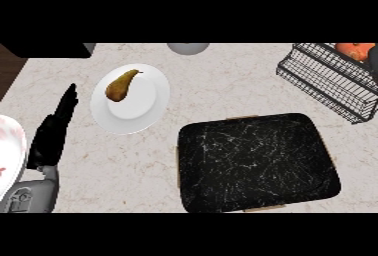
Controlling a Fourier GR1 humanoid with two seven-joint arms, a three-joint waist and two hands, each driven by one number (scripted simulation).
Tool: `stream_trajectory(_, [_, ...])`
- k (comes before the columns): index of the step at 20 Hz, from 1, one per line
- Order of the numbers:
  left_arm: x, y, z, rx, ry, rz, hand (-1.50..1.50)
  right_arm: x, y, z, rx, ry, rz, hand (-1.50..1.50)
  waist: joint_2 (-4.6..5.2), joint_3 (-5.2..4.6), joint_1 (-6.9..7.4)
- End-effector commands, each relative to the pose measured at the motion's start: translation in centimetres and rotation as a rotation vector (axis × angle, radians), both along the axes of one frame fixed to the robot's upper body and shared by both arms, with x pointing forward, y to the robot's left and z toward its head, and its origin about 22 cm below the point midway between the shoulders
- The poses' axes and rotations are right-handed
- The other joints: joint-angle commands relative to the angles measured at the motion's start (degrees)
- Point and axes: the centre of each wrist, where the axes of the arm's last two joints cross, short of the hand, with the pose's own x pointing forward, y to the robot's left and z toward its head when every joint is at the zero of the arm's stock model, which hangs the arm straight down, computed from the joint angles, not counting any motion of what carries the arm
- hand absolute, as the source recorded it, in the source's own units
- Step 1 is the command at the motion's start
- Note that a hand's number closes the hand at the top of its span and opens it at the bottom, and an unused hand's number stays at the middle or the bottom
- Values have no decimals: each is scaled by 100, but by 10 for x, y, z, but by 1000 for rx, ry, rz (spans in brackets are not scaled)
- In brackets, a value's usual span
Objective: Pick the squash from the tray and place it in the tiered basket
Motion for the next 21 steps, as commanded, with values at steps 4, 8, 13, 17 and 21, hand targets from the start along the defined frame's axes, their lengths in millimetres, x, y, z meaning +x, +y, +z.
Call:
stream_trajectory(4, [-4,15,11,-5,16,9,0,-14,-14,54,-34,-146,-92,-150,-35,-3,-57])
stream_trajectory(8, [-8,11,-3,-6,24,40,0,-31,-8,56,87,-151,-139,-150,-117,-9,-270])
stream_trajectory(13, [-14,22,-13,2,44,79,0,-63,-6,59,177,-153,-105,-150,-187,-14,-489])
stream_trajectory(17, [-18,19,-10,17,29,95,0,-110,-22,29,180,-178,-101,-150,-173,-5,-513])
stream_trajectory(21, [-23,23,-9,0,30,103,0,-169,-35,25,159,-244,-59,-150,-178,1,-565])
